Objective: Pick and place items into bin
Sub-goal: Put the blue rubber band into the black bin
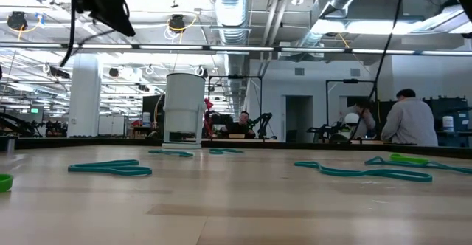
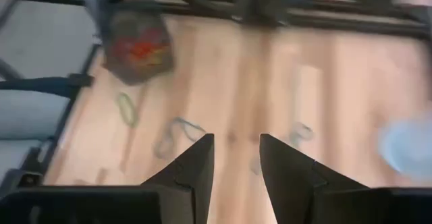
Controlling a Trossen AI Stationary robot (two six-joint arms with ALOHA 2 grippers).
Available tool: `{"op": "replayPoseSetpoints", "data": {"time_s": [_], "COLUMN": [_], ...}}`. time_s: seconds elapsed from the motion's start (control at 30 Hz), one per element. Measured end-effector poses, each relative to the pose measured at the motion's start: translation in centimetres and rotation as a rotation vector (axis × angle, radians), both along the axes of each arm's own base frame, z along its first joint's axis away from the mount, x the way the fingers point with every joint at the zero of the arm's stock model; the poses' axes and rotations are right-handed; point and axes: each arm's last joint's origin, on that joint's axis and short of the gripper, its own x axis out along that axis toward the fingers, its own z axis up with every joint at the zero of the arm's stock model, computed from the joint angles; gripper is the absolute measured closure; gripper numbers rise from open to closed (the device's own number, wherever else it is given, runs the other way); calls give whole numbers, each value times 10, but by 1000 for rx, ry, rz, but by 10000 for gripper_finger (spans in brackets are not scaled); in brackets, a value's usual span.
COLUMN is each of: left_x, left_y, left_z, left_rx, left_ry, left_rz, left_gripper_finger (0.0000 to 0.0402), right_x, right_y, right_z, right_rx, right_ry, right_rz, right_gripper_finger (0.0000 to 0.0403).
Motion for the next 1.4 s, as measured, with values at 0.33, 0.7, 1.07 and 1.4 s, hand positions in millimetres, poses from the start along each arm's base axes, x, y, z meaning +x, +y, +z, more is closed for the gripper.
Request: {"op": "replayPoseSetpoints", "data": {"time_s": [0.33, 0.7, 1.07, 1.4], "left_x": [-5, -10, 28, 105], "left_y": [-1, -2, -13, -24], "left_z": [32, 75, 17, -66], "left_rx": [-75, -59, -224, -182], "left_ry": [-154, -193, 162, 538], "left_rz": [-136, -263, -359, -742], "left_gripper_finger": [340, 340, 340, 340], "right_x": [-86, -140, -163, -142], "right_y": [-24, -40, -47, -24], "right_z": [50, 50, -88, -183], "right_rx": [-102, -140, 95, 232], "right_ry": [89, 59, -167, -278], "right_rz": [-137, -182, -279, -270], "right_gripper_finger": [295, 315, 321, 321]}}
